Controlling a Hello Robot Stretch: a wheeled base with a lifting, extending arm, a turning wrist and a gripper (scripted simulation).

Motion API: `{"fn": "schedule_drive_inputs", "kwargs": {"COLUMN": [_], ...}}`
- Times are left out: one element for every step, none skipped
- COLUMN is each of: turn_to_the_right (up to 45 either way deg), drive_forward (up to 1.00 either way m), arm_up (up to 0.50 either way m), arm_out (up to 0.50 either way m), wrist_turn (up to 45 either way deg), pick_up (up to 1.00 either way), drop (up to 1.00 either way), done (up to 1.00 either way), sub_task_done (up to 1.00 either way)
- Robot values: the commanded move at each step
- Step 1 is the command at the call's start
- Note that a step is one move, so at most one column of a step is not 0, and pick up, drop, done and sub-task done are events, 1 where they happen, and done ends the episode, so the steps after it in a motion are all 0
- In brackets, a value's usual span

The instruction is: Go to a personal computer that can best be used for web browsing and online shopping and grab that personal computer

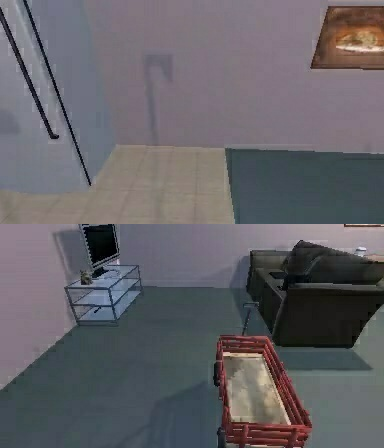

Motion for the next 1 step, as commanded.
{"fn": "schedule_drive_inputs", "kwargs": {"turn_to_the_right": [45.0], "drive_forward": [0.0], "arm_up": [0.0], "arm_out": [0.0], "wrist_turn": [0.0], "pick_up": [0.0], "drop": [0.0], "done": [0.0], "sub_task_done": [0.0]}}
